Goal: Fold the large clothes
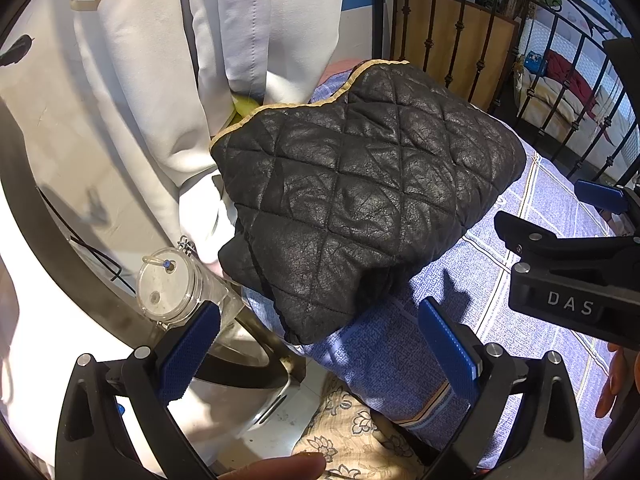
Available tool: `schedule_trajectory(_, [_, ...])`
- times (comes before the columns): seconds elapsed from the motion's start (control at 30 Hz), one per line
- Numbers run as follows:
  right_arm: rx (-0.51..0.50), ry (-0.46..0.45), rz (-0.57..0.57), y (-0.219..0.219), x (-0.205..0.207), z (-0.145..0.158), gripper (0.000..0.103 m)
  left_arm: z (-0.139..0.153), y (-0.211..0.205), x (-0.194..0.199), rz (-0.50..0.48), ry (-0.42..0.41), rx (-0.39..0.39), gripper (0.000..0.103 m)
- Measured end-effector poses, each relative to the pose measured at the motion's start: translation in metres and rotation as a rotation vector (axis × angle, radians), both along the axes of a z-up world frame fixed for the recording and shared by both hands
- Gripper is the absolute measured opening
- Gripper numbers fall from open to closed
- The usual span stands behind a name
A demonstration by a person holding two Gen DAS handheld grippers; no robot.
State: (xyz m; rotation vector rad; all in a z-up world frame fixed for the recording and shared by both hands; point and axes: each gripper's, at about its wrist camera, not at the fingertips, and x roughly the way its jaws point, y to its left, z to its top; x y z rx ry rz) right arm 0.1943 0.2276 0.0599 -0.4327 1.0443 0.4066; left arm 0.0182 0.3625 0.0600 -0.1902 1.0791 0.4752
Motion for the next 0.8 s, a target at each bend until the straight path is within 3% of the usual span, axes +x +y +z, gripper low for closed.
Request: schedule_trajectory(0.8, [0.025, -0.010, -0.036, -0.0031, 0.0036, -0.0039, 0.098, -0.0094, -0.0020, 0.0090, -0.009, 0.002, -0.011, 0.097])
